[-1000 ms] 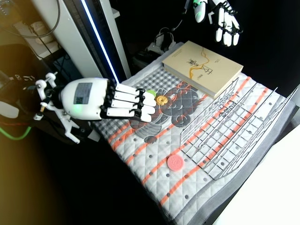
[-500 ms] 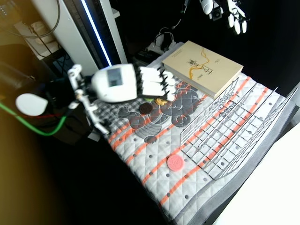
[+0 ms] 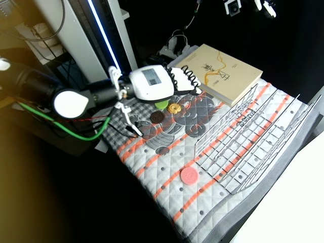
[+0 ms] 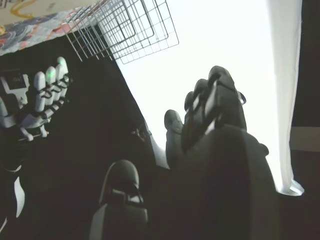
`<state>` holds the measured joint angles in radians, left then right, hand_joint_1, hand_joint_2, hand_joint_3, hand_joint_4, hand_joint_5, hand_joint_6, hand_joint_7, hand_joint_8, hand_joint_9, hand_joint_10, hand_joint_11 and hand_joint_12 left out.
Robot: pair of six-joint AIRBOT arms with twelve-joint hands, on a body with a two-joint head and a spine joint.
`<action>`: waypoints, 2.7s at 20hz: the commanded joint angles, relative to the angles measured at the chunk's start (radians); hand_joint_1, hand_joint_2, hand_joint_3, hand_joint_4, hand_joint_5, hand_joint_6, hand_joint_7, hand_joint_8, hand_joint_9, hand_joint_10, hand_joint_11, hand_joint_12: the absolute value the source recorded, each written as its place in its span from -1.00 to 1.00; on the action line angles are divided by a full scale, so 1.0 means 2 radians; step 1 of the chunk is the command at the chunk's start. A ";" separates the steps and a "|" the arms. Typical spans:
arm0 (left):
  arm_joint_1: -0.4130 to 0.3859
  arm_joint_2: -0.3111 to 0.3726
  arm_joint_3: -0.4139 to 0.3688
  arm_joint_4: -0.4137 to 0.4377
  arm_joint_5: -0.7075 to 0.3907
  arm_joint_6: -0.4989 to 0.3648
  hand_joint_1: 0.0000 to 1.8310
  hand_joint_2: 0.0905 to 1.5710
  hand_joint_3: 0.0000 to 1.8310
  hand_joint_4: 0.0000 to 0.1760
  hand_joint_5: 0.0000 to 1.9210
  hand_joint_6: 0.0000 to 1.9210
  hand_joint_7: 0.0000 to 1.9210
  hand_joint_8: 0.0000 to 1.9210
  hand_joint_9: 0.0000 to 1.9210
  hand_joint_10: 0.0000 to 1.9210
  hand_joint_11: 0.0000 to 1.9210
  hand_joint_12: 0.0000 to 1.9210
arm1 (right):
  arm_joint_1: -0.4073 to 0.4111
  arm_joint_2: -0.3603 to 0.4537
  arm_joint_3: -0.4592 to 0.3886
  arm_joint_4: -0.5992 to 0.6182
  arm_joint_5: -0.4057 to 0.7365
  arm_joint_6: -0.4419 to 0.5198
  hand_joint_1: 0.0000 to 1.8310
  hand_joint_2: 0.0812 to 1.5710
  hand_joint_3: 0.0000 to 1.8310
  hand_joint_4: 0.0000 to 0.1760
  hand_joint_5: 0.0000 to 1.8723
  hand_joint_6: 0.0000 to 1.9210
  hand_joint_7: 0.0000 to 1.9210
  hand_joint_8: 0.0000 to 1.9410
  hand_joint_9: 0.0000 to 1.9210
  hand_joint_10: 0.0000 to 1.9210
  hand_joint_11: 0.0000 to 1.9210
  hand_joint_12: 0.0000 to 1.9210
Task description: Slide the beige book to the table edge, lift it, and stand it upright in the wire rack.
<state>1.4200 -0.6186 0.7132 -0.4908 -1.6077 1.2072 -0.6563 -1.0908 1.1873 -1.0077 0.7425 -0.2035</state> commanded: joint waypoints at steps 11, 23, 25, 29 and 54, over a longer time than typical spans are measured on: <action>0.000 -0.002 0.005 -0.006 -0.062 -0.010 -0.74 0.53 -1.00 0.16 -0.65 -1.00 -0.83 -1.00 -0.86 -1.00 -1.00 -0.88 | 0.017 -0.051 0.025 -0.051 0.018 0.055 -1.00 0.85 -1.00 -1.00 -0.73 -1.00 -0.76 -1.00 -0.77 -1.00 -0.86 -0.70; 0.000 -0.005 0.006 -0.006 -0.062 -0.017 -0.80 0.55 -1.00 0.25 -0.64 -1.00 -0.82 -1.00 -0.85 -1.00 -1.00 -0.88 | 0.030 -0.086 0.049 -0.063 0.002 0.057 -1.00 0.85 -1.00 -1.00 -0.73 -1.00 -0.77 -1.00 -0.78 -1.00 -0.84 -0.73; 0.000 -0.005 0.006 -0.006 -0.062 -0.018 -0.81 0.55 -1.00 0.38 -0.65 -1.00 -0.82 -1.00 -0.85 -1.00 -1.00 -0.87 | 0.030 -0.091 0.052 -0.063 0.000 0.057 -1.00 0.85 -1.00 -1.00 -0.74 -1.00 -0.77 -1.00 -0.78 -1.00 -0.83 -0.73; 0.000 -0.006 0.006 -0.006 -0.062 -0.019 -0.80 0.55 -1.00 0.32 -0.64 -1.00 -0.82 -1.00 -0.85 -1.00 -1.00 -0.89 | 0.030 -0.096 0.055 -0.063 -0.007 0.057 -1.00 0.85 -1.00 -1.00 -0.76 -1.00 -0.78 -1.00 -0.79 -1.00 -0.79 -0.71; -0.001 -0.010 0.012 -0.004 -0.062 -0.031 -0.72 0.57 -1.00 0.13 -0.62 -1.00 -0.82 -1.00 -0.87 -1.00 -1.00 -0.90 | 0.054 -0.160 0.095 -0.066 -0.010 0.056 -0.93 0.85 -1.00 -1.00 -0.72 -1.00 -0.74 -1.00 -0.76 -1.00 -0.97 -0.43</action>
<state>1.4242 -0.6342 0.7284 -0.4873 -1.6085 1.1530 -0.5636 -1.4055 1.3762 -1.1877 0.6563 -0.0914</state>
